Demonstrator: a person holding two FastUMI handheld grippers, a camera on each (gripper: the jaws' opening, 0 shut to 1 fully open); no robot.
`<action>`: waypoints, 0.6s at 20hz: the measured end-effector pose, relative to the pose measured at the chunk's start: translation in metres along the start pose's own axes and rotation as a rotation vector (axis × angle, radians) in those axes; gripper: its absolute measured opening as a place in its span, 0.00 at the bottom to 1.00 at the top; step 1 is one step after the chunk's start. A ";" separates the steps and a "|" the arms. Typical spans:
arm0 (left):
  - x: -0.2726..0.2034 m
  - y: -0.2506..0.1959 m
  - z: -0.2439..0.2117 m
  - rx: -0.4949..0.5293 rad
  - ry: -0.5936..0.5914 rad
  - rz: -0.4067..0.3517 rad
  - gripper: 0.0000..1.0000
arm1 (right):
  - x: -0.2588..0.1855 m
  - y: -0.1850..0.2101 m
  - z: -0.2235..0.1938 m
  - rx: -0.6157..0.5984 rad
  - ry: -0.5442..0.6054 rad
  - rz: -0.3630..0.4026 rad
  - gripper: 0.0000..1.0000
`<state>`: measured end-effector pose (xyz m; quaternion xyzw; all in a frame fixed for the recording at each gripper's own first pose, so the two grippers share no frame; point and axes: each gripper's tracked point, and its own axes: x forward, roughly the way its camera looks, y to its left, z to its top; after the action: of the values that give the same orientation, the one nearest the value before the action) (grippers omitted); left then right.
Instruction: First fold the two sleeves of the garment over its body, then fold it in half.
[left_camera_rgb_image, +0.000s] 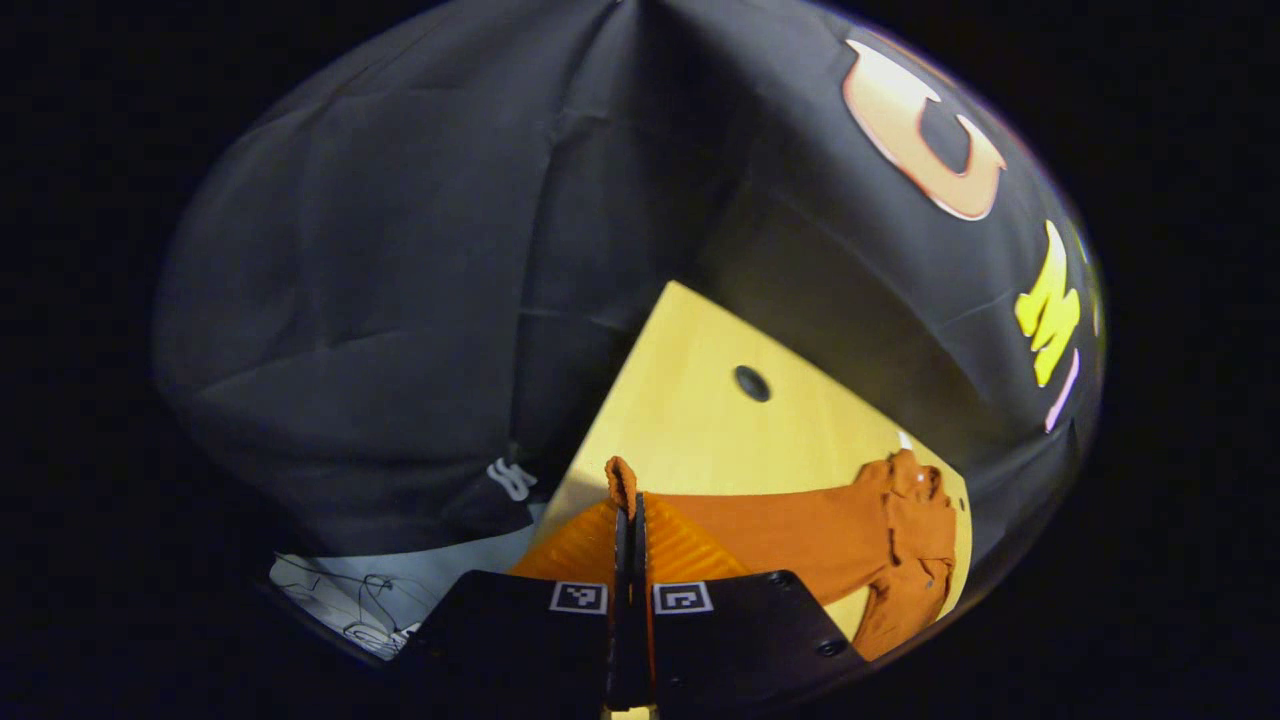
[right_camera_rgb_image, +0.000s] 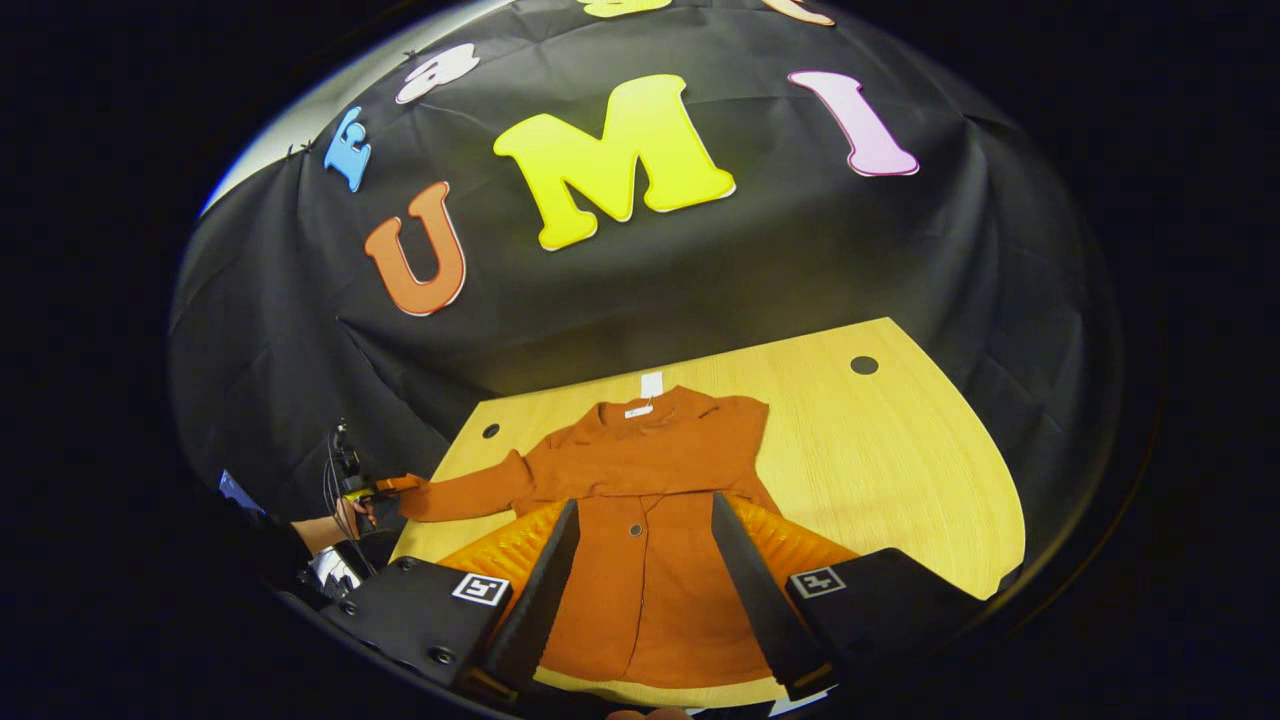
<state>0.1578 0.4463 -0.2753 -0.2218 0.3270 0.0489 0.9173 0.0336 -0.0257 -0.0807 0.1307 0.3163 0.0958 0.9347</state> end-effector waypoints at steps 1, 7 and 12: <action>-0.006 -0.021 0.013 0.024 -0.019 -0.026 0.03 | -0.002 -0.002 0.003 -0.007 -0.018 -0.001 0.86; -0.049 -0.185 0.058 0.151 -0.054 -0.150 0.02 | -0.029 -0.011 0.026 -0.005 -0.146 0.075 0.88; -0.062 -0.338 0.047 0.299 -0.013 -0.274 0.02 | -0.064 -0.044 0.036 -0.042 -0.227 0.056 0.88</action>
<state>0.2157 0.1667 -0.0776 -0.1254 0.2916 -0.1241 0.9401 0.0105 -0.0909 -0.0305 0.1299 0.2027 0.1132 0.9640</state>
